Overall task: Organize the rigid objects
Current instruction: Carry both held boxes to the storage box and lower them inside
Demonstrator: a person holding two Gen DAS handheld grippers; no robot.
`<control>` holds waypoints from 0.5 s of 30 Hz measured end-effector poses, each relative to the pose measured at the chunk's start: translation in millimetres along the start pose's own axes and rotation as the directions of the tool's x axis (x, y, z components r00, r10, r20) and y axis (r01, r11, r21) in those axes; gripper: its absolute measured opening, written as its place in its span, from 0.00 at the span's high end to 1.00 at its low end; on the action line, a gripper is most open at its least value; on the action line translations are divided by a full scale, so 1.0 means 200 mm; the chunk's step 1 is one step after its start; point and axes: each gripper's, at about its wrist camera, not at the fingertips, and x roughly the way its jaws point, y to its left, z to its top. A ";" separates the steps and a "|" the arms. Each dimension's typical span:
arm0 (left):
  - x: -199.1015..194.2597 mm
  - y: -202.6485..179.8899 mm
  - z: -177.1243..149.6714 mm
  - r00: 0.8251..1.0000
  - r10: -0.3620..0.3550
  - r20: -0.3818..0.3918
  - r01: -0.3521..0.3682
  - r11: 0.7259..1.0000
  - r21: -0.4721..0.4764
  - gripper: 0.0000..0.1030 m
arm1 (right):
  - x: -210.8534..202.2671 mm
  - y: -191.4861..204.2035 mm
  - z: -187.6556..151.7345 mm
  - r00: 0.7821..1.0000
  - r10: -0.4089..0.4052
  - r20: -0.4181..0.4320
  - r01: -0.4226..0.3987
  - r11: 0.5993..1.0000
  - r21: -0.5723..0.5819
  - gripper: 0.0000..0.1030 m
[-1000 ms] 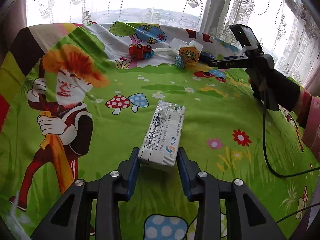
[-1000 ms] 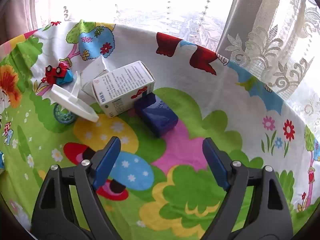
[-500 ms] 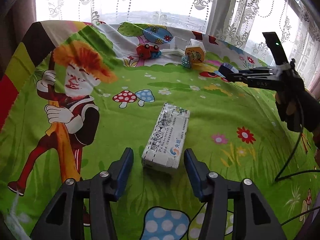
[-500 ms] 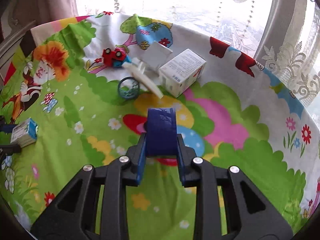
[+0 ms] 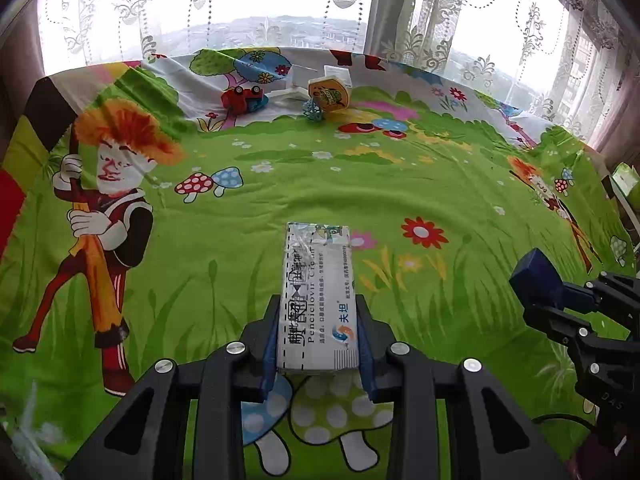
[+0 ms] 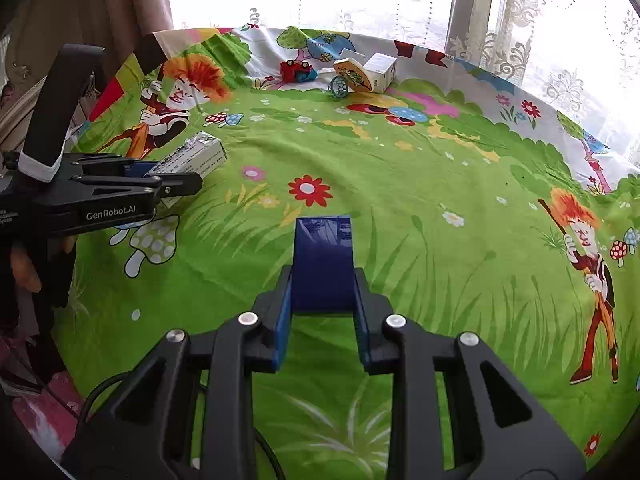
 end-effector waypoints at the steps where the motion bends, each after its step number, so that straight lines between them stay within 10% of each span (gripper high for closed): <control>1: -0.03 -0.02 -0.04 1.000 -0.014 -0.004 0.014 1.000 0.003 0.67 | -0.01 0.02 -0.02 1.000 -0.005 -0.011 0.005 1.000 0.004 0.70; 15: -0.39 0.02 -0.35 0.994 -0.068 0.088 0.064 0.997 0.048 0.67 | -0.27 0.21 -0.06 0.996 -0.090 0.005 0.089 0.986 0.140 0.70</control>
